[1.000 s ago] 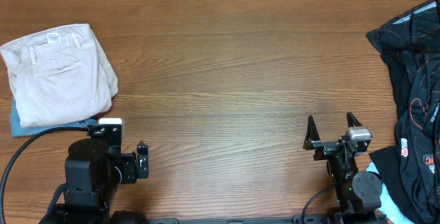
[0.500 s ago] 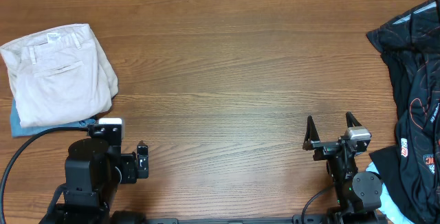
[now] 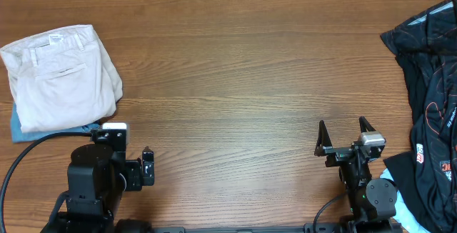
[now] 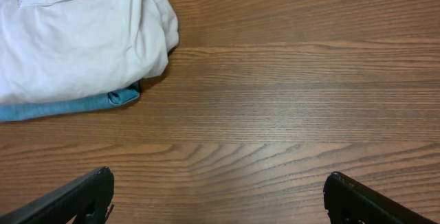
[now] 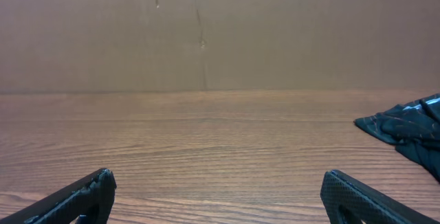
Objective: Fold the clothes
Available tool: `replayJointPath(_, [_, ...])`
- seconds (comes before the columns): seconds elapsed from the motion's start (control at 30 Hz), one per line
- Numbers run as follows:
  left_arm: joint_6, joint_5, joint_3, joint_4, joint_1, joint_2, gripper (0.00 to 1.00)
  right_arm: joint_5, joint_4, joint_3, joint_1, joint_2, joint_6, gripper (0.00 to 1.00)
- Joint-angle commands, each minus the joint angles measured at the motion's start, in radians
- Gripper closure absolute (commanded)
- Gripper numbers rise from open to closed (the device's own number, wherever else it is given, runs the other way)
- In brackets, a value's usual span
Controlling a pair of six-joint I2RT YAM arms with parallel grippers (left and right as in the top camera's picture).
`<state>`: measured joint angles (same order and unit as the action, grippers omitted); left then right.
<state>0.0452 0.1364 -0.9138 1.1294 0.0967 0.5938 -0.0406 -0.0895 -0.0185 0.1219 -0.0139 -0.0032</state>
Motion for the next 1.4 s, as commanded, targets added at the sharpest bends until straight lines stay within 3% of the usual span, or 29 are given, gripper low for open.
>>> replayJointPath(0.0, [-0.019, 0.012, 0.008, -0.003, 0.002, -0.003, 0.00, 0.005, 0.008, 0.011, -0.006, 0.011, -0.001, 0.00])
replayJointPath(0.37, [-0.019, 0.012, 0.023, 0.003, 0.002, -0.064, 0.00, 0.005, 0.008, 0.011, -0.006, 0.011, -0.001, 0.00])
replayJointPath(0.6, [-0.019, 0.001, 0.185, -0.038, 0.002, -0.208, 0.00, 0.005, 0.008, 0.011, -0.006, 0.011, -0.001, 0.00])
replayJointPath(1.0, [-0.015, -0.057, 0.632, -0.580, 0.002, -0.506, 0.00, 0.005, 0.008, 0.011, -0.006, 0.011, -0.001, 0.00])
replayJointPath(1.3, [-0.015, -0.059, 0.888, -1.094, 0.002, -0.591, 0.00, 0.005, 0.008, 0.011, -0.006, 0.011, -0.001, 0.00])
replayJointPath(1.37, [-0.024, -0.058, 0.910, -1.151, 0.002, -0.591, 0.00, 0.005, 0.008, 0.011, -0.006, 0.011, -0.001, 0.00])
